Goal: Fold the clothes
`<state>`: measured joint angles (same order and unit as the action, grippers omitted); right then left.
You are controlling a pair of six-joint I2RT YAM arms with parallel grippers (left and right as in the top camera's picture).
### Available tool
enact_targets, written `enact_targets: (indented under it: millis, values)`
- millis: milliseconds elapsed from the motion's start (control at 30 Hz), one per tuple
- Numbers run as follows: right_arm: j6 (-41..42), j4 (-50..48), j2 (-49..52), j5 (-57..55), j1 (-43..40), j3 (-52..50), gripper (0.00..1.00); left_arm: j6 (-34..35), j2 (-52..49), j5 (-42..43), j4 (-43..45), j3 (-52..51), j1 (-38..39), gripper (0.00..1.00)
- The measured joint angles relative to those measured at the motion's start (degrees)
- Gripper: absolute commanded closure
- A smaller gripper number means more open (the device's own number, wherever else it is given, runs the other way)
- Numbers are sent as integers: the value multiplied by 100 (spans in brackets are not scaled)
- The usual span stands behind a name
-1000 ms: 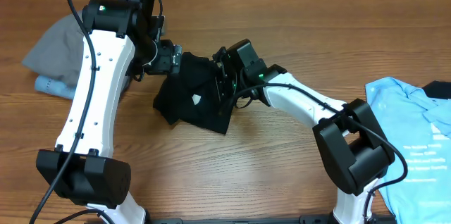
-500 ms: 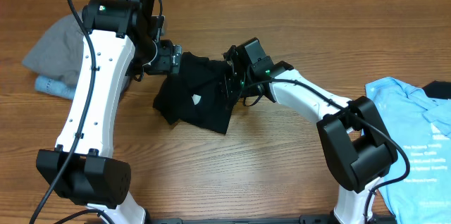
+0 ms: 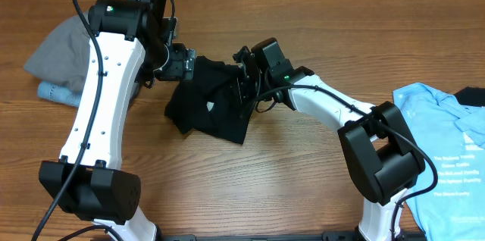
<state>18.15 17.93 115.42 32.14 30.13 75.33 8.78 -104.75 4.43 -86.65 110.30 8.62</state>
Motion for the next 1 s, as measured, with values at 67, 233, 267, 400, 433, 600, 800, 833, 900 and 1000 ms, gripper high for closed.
enact_targets:
  millis: [67,233,267,400,433,600,800,833,900,1000]
  values:
    - [-22,208,0,0,-39,33,96,0,0,0,0,0,0,10]
    - [-219,1510,-240,-140,-522,452,96,-17,0,-2,17,0,0,9]
    - [-245,1668,-369,-203,-638,562,96,-22,0,0,46,0,0,9]
    - [-295,2015,-713,-699,-903,717,96,-22,0,-2,92,0,0,9]
    - [-297,2035,-717,-804,-905,717,90,-22,0,-2,90,0,0,9]
    - [-319,2166,-715,-1604,-905,570,38,-24,0,-2,92,0,0,9]
    - [-516,2371,-715,-1471,-909,560,53,-24,0,0,90,0,0,8]
    - [-603,2369,-715,-1338,-907,560,54,-24,0,0,90,0,0,7]
    - [-905,2365,-715,-863,-837,560,54,-24,0,0,90,0,0,7]
    - [-1117,2288,-702,-728,-531,560,54,-24,0,-2,92,0,0,7]
